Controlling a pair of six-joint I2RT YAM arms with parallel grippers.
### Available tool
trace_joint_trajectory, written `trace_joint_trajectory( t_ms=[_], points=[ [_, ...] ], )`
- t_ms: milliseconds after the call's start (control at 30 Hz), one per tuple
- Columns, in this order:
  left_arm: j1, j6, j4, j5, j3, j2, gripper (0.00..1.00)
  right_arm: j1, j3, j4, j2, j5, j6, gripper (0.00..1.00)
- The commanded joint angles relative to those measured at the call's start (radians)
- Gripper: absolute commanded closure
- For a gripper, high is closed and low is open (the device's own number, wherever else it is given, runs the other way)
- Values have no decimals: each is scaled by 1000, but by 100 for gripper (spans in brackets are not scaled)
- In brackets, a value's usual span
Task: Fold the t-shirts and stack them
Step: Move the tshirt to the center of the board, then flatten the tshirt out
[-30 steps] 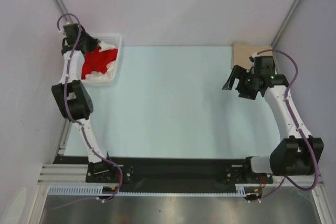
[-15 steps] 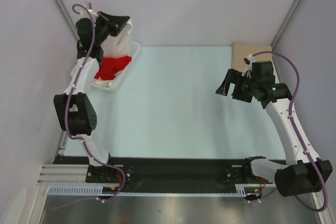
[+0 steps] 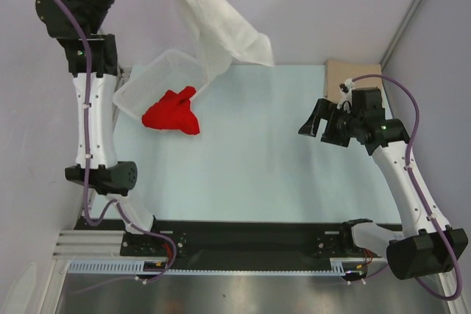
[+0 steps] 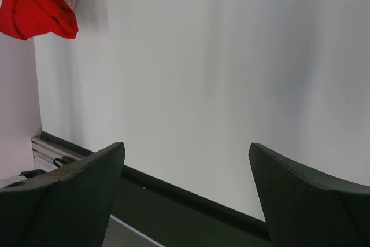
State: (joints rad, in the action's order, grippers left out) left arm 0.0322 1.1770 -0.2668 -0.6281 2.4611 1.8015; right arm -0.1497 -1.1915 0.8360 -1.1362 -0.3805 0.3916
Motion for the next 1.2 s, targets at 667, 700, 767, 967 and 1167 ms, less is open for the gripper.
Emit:
trace_joint_trajectory(
  t_ms=[667, 700, 767, 967, 1167],
  points=[
    [422, -777, 910, 576, -1095, -396, 21, 24, 7, 100, -14, 158, 38, 3],
    [404, -783, 882, 584, -1116, -387, 25, 35, 4, 109, -23, 160, 30, 3],
    [332, -769, 827, 596, -1145, -347, 51, 42, -5, 120, -33, 166, 24, 3],
    [181, -726, 914, 611, -1092, -151, 39, 55, -51, 141, -72, 195, 0, 4],
    [186, -725, 981, 738, -1062, -105, 15, 62, -53, 126, -94, 190, 18, 3]
  ],
)
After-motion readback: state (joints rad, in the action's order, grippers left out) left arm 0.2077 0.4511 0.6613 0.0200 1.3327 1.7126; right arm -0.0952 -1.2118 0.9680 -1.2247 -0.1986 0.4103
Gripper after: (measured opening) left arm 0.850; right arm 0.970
